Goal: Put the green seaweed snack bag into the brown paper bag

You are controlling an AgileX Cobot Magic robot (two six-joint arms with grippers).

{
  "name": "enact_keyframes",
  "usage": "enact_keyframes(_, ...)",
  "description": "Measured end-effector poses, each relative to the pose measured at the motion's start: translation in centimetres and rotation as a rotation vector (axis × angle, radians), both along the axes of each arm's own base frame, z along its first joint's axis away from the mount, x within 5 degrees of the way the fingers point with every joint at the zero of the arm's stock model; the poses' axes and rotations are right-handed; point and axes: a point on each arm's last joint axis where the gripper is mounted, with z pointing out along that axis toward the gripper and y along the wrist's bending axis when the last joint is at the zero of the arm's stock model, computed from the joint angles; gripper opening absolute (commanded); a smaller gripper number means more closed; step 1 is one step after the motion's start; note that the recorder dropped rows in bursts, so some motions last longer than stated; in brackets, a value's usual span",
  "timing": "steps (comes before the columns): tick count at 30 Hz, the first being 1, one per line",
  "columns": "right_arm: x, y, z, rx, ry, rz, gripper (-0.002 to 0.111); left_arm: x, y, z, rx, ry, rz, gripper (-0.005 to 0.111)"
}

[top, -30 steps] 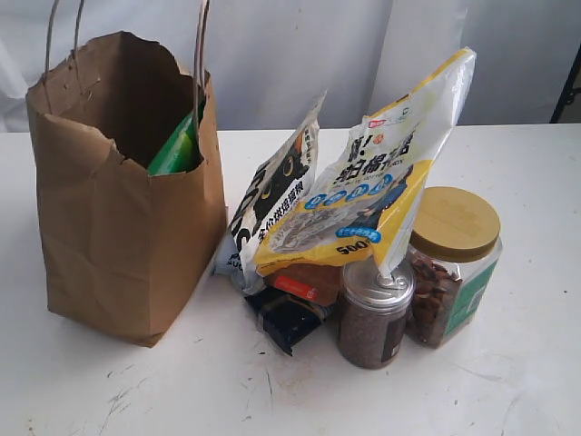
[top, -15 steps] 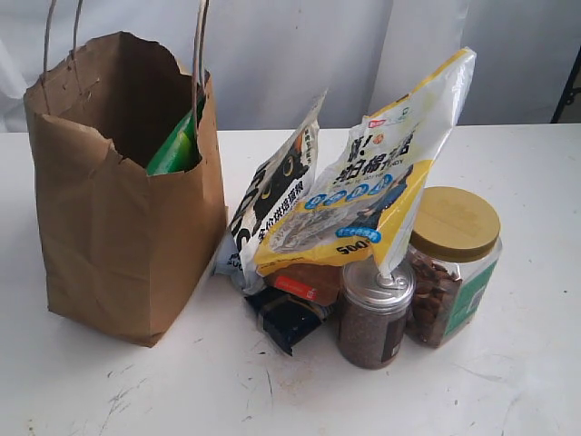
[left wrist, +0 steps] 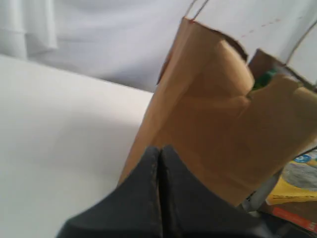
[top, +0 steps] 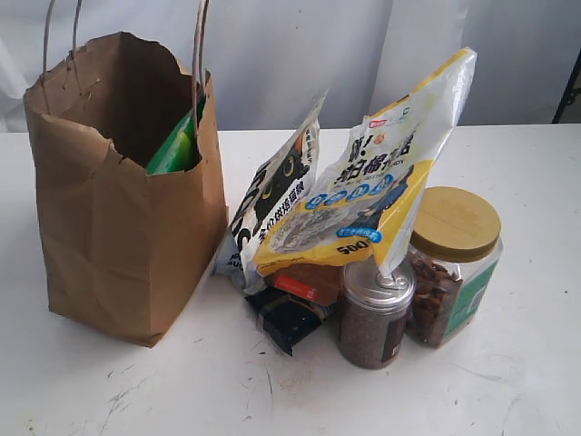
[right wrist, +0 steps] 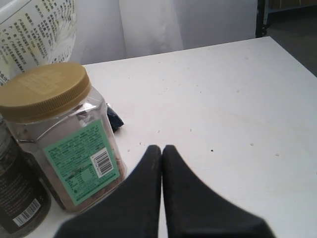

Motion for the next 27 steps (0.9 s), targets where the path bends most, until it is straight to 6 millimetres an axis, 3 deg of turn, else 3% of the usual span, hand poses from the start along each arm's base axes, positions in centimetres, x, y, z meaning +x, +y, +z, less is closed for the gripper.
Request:
enact_keyframes(9, 0.0, 0.0, 0.0, 0.0, 0.0, 0.0, 0.0, 0.6, 1.0, -3.6, 0.022, 0.099, 0.114, 0.001)
enact_keyframes(13, 0.0, 0.0, 0.0, 0.0, 0.0, 0.0, 0.0, 0.8, 1.0, -5.4, 0.1, 0.135, 0.049, 0.001)
enact_keyframes(17, 0.0, 0.0, 0.0, 0.0, 0.0, 0.0, 0.0, 0.9, 0.7, -5.3, 0.184, 0.061, -0.057, 0.001)
enact_keyframes(27, 0.0, 0.0, 0.0, 0.0, 0.0, 0.0, 0.0, 1.0, 0.7, -4.9, 0.212, 0.023, -0.068, 0.001)
